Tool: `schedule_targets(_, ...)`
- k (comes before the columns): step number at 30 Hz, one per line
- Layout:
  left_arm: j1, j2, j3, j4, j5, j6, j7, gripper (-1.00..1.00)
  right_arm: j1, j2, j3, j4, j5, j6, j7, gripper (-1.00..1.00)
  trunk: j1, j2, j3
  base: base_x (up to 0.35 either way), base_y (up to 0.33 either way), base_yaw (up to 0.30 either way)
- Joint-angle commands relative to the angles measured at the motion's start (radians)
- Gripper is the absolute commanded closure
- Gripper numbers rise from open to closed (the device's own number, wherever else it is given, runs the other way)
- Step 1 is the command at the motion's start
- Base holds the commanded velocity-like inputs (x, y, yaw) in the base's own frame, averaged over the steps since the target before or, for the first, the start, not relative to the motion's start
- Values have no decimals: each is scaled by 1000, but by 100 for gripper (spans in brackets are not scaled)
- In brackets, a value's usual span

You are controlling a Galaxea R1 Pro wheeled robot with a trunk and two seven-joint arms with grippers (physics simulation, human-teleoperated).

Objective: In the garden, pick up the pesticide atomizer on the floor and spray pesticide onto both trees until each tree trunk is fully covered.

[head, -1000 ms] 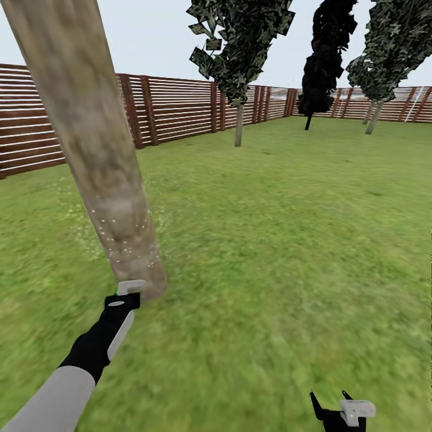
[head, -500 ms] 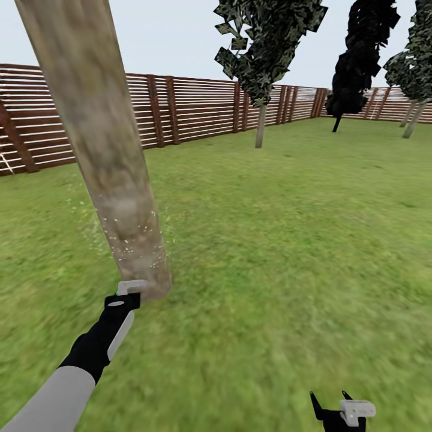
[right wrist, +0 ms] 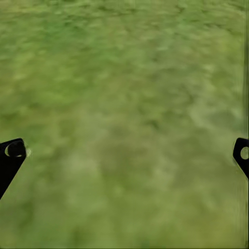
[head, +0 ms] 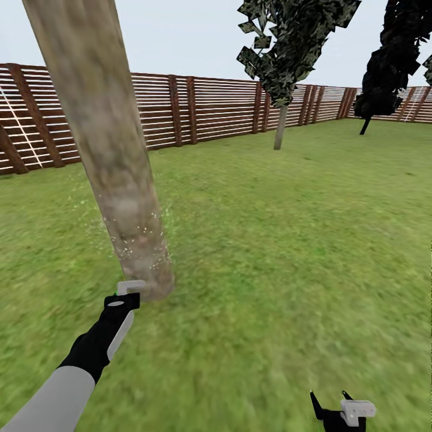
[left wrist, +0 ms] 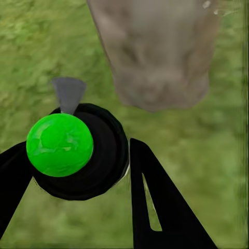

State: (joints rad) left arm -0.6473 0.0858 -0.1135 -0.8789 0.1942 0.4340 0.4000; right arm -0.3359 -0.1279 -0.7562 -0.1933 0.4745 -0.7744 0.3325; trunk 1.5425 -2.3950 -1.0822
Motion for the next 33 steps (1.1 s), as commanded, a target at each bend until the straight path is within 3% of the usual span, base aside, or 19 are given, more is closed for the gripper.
schedule_targets(1,0,0,0,0,-1,0,0,100,0,0,0,0,0,1,0,-100,0,0,0,119,-264,58)
schedule_targets(33,0,-1,0,0,0,0,-1,100,0,0,0,0,1,0,0,-100,0,0,0,111,-264,222)
